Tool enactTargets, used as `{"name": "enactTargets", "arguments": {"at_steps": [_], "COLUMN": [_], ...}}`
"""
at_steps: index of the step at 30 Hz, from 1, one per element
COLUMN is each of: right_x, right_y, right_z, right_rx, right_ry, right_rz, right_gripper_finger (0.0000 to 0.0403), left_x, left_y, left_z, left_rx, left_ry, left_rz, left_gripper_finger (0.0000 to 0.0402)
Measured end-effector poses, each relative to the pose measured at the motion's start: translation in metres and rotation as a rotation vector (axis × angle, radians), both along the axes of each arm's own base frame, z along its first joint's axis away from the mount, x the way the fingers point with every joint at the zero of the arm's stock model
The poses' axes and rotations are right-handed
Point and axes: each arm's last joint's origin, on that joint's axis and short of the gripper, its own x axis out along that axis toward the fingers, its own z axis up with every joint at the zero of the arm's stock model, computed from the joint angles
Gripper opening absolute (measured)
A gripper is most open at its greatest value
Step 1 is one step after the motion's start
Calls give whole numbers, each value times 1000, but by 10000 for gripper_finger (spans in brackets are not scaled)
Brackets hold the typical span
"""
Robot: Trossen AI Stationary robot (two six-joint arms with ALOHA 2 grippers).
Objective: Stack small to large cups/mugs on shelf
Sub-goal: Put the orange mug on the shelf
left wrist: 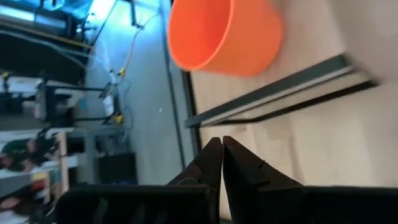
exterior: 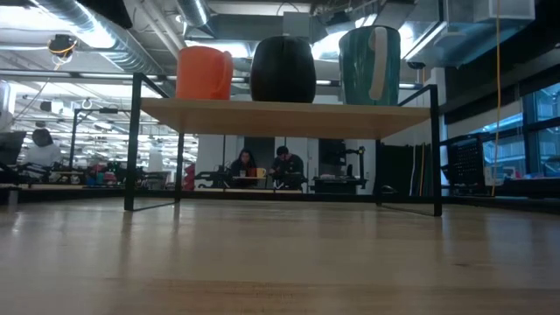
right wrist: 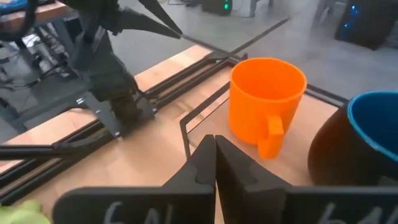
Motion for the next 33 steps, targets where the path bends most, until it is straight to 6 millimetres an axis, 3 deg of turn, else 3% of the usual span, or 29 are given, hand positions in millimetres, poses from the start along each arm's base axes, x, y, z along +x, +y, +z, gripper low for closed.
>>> {"name": "enactTargets", "arguments": {"at_steps": [5,13,19,27,33], "right_x": [7,21,24,28,29], "right_y": [2,7,3,-18,-23], "right_z": [-14,-50,-65,-66,-64], "right_rx": [-2,-2,-38,-90,-90], "right_ry": [-12,-12,44,97,93], "right_rz": [-44,-114,-131,-176,-186], "right_gripper_finger": [1,0,0,0,0], "left_x": [0,0,0,9,19], "left_y": [8,18,21,26,36], "left_z": [-6,5,10,12,4], "left_rx": [39,82,89,-50,-69], "left_ry": [-8,-109,-117,-113,-125], "left_rz": [48,50,6,-56,-98], "left_gripper_finger": [9,9,9,9,6]}}
